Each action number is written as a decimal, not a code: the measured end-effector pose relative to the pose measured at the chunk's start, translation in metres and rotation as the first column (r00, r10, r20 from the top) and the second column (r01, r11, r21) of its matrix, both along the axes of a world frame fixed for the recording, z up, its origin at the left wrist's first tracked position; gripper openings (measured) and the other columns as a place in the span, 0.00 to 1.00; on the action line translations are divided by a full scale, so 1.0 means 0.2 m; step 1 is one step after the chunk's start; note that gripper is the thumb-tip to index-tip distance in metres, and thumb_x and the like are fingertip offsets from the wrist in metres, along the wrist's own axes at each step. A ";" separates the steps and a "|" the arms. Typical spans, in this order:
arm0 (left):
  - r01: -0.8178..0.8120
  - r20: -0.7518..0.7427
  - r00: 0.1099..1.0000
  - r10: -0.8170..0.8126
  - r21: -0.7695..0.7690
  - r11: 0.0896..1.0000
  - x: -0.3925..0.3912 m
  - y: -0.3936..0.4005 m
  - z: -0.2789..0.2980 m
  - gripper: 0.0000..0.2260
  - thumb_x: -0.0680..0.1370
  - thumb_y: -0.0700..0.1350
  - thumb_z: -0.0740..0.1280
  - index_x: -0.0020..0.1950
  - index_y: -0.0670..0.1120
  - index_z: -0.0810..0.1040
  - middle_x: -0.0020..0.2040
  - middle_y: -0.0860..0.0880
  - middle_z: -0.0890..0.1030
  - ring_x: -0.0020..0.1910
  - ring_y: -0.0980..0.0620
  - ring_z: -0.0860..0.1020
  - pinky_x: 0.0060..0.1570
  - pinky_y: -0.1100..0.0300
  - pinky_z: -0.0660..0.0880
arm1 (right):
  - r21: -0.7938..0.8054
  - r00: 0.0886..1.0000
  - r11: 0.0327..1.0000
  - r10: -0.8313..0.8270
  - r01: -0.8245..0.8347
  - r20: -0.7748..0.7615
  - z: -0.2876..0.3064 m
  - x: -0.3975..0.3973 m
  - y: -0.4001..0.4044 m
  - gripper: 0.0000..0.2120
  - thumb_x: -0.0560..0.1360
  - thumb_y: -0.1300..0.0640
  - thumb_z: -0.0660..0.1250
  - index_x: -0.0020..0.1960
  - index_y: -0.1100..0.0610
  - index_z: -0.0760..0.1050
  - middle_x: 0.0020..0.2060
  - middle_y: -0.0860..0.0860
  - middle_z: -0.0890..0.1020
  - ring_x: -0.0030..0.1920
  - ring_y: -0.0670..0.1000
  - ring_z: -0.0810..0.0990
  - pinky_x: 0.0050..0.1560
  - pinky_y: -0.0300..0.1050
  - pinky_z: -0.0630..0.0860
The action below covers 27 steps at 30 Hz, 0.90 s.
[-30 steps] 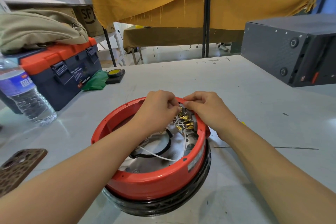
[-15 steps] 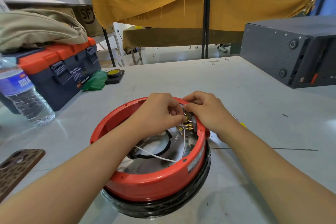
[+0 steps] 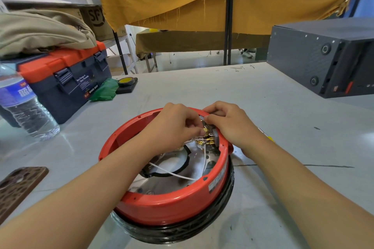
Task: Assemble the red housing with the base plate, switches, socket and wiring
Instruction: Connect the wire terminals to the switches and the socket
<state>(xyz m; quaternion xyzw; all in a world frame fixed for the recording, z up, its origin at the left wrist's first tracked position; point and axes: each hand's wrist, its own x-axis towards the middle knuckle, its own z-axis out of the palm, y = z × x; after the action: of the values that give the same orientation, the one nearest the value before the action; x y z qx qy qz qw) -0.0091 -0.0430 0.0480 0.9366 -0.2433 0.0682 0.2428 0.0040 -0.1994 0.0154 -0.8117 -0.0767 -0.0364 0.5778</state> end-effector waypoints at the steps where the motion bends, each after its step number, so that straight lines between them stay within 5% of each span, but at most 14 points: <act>1: 0.000 0.000 1.000 0.000 0.003 1.000 0.00 0.00 0.00 0.04 0.72 0.44 0.72 0.39 0.46 0.83 0.27 0.55 0.76 0.27 0.63 0.73 0.29 0.74 0.65 | 0.002 1.000 1.000 0.001 -0.001 -0.001 0.00 0.00 0.00 0.07 0.74 0.61 0.65 0.49 0.53 0.79 0.39 0.47 0.84 0.37 0.44 0.79 0.36 0.34 0.70; 10: -0.049 0.005 0.999 0.049 0.010 0.999 -0.01 0.00 0.01 0.05 0.73 0.45 0.71 0.38 0.45 0.82 0.30 0.51 0.81 0.30 0.56 0.77 0.31 0.66 0.70 | -0.004 1.000 1.000 -0.002 0.002 0.009 -0.01 0.01 0.00 0.07 0.74 0.62 0.64 0.49 0.54 0.79 0.32 0.44 0.80 0.24 0.38 0.74 0.25 0.30 0.68; 27: -0.064 0.040 0.997 0.062 0.064 0.996 -0.01 -0.01 0.01 0.08 0.74 0.45 0.70 0.37 0.44 0.82 0.29 0.50 0.81 0.32 0.52 0.78 0.35 0.61 0.72 | 0.003 1.000 1.000 -0.008 0.008 0.008 0.00 -0.01 0.00 0.07 0.74 0.60 0.65 0.49 0.53 0.79 0.36 0.45 0.82 0.34 0.42 0.79 0.28 0.27 0.68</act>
<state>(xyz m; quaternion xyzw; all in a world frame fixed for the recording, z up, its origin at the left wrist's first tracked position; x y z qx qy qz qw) -0.0107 -0.0458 0.0493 0.9497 -0.2203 0.0857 0.2054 0.0030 -0.1984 0.0149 -0.8110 -0.0757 -0.0424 0.5786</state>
